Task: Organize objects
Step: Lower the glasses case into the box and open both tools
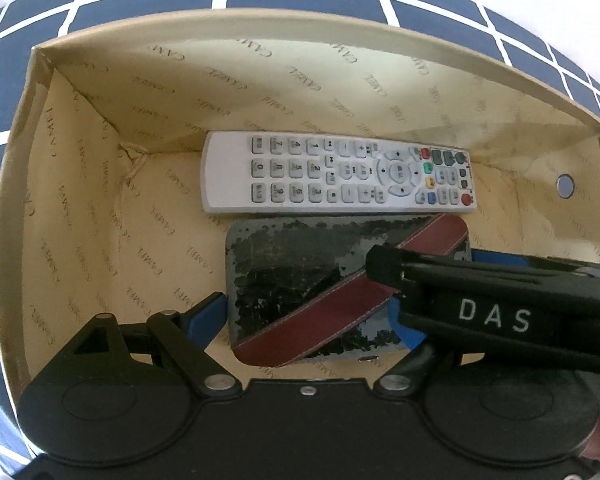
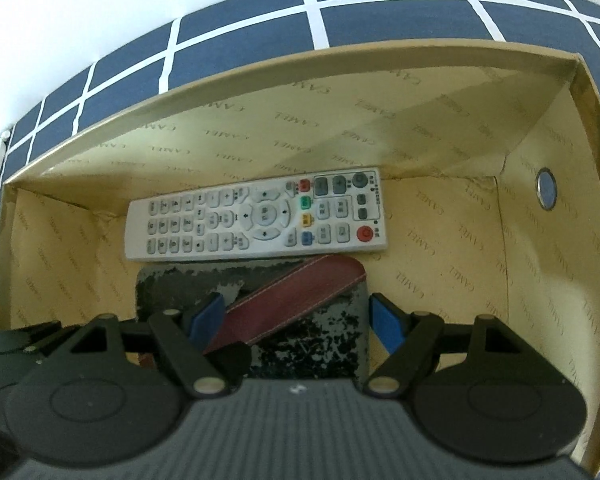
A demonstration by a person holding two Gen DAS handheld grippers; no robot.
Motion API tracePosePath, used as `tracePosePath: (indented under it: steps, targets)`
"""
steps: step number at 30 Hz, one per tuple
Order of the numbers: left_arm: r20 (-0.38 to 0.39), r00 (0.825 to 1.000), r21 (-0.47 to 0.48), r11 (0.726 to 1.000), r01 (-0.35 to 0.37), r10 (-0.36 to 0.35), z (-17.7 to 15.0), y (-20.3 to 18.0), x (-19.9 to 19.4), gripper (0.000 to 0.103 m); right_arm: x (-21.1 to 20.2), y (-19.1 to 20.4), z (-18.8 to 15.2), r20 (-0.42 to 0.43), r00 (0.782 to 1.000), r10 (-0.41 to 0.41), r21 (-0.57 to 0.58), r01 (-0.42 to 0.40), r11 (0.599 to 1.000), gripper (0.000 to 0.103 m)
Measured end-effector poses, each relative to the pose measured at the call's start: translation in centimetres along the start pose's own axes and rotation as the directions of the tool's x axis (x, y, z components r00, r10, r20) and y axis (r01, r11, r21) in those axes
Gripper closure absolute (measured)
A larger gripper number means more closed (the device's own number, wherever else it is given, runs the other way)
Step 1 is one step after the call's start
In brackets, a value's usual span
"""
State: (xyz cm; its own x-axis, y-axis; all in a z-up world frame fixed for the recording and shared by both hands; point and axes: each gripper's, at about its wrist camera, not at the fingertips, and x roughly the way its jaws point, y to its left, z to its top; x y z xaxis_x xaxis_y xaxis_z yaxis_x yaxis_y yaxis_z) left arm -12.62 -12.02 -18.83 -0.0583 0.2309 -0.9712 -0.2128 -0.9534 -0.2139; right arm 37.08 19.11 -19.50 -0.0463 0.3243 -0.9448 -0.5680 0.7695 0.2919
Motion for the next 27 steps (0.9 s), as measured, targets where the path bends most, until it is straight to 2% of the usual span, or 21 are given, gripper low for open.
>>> tracePosePath:
  steps: [6, 16, 27]
  targets:
    - [0.010, 1.000, -0.005, 1.000, -0.009, 0.009, -0.6, -0.4, -1.1, 0.017, -0.8, 0.0, -0.1, 0.001, 1.000, 0.010, 0.012, -0.010, 1.000, 0.025]
    - [0.056, 0.998, -0.036, 0.999, -0.027, 0.029, -3.0, -0.9, -5.0, 0.015, -4.9, 1.2, -0.9, 0.050, 0.998, 0.028, -0.030, -0.027, 0.999, 0.022]
    - [0.127, 0.990, -0.039, 0.998, -0.049, 0.054, -7.1, -2.1, -9.8, 0.007, -10.5, 1.0, -4.3, 0.137, 0.991, 0.015, -0.037, -0.010, 0.999, 0.003]
